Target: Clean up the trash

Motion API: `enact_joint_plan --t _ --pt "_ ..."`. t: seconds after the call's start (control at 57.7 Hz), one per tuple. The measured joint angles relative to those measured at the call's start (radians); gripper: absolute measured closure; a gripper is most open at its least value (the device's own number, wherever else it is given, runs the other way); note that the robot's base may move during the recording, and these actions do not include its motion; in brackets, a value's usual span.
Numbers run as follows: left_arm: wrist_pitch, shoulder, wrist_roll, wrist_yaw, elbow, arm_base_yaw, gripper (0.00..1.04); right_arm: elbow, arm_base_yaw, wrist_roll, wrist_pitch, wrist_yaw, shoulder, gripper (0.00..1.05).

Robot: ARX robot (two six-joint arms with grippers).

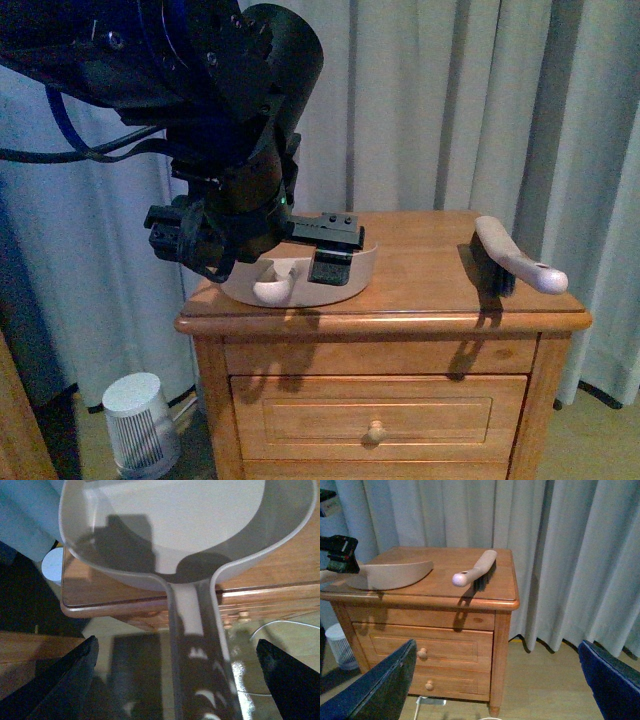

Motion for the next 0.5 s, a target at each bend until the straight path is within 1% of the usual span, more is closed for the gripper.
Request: enact_joint_plan --t 0.502 --pt "0.035 0.019 0.026 -0.001 -0.021 0.024 0.08 0.0 0.0 0.0 0.0 0.0 0.0 0.07"
